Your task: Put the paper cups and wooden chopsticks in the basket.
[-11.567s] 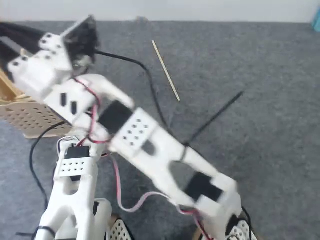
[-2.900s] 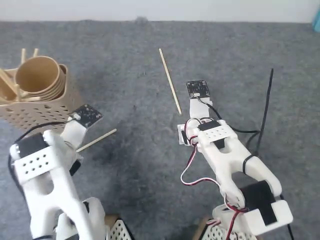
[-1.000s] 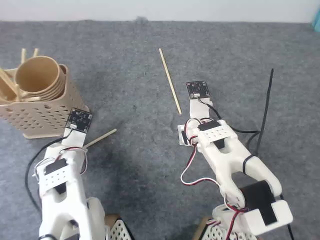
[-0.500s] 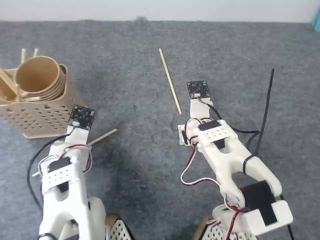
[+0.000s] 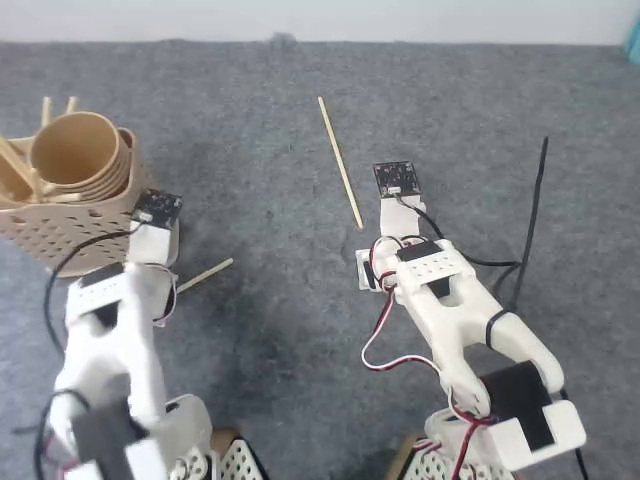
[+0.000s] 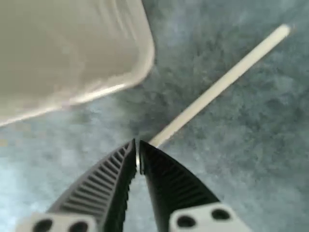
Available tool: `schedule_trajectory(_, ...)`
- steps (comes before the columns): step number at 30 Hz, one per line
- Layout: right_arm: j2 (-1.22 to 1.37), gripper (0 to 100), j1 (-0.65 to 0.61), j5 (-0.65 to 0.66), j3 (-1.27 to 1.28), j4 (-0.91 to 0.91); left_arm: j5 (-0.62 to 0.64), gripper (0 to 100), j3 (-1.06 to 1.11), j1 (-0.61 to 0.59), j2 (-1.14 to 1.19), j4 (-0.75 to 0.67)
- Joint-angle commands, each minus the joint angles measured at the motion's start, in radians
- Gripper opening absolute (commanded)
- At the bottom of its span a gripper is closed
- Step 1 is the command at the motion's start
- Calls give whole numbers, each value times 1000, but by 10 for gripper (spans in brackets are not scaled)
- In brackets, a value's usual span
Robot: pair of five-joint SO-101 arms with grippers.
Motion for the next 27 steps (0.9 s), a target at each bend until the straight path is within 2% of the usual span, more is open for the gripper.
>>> schedule_trajectory(1, -65, 8, 13, 28, 0, 12, 8, 13, -61, 0, 86, -81)
schedule_trajectory(7, -65, 8, 13, 28, 0, 12, 5, 13, -58, 8, 86, -48)
schedule_trajectory(17, -65, 8, 13, 28, -2, 10, 3, 13, -85, 9, 86, 183)
schedule_trajectory(27, -65, 8, 13, 28, -2, 10, 2, 13, -343, 155, 86, 750)
